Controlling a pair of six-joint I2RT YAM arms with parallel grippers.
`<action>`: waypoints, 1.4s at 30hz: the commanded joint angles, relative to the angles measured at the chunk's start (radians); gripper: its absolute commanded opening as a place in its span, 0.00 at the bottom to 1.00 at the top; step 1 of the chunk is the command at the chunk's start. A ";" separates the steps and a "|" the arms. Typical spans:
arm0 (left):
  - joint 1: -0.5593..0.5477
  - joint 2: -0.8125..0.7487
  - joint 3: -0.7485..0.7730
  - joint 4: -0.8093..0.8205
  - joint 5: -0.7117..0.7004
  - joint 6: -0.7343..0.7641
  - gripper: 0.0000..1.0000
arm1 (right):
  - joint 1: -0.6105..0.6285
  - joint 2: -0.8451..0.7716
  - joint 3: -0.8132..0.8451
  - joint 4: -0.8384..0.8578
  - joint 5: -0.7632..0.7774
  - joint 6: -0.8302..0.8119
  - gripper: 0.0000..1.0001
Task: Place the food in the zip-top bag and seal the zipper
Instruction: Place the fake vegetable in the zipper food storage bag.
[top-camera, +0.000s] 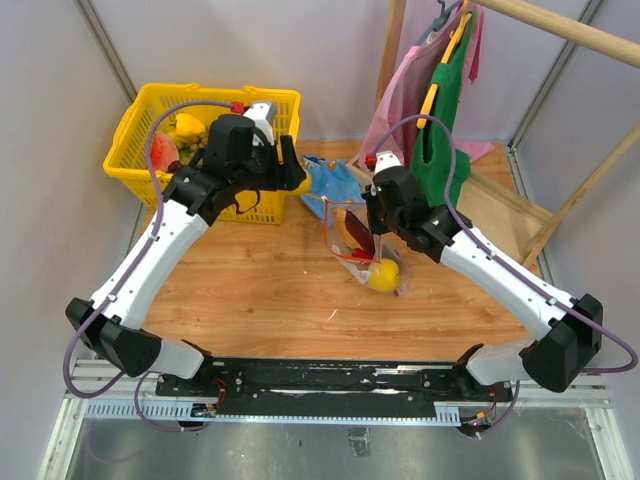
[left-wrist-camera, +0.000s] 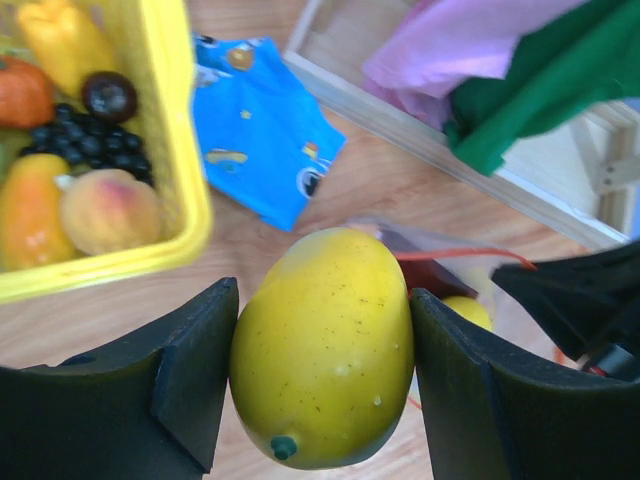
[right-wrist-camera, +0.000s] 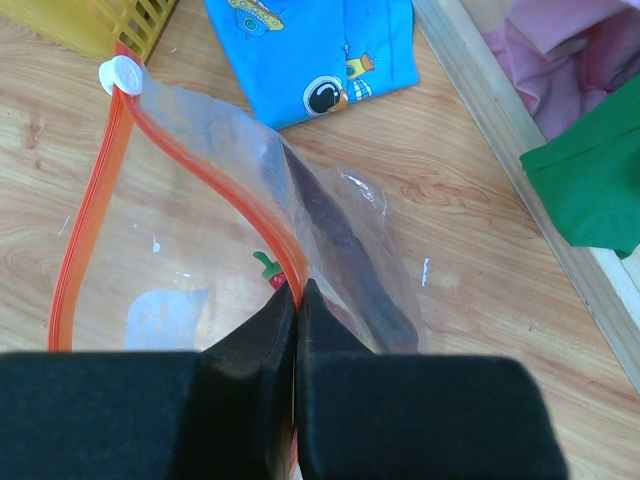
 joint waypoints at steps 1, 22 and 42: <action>-0.055 -0.058 -0.062 0.096 0.084 -0.073 0.25 | -0.012 -0.032 -0.018 0.020 -0.006 0.026 0.01; -0.179 0.007 -0.245 0.217 0.283 -0.224 0.27 | -0.012 -0.062 -0.061 0.071 -0.083 0.038 0.01; -0.265 0.222 -0.266 0.280 0.305 -0.256 0.56 | -0.012 -0.078 -0.077 0.095 -0.111 0.034 0.01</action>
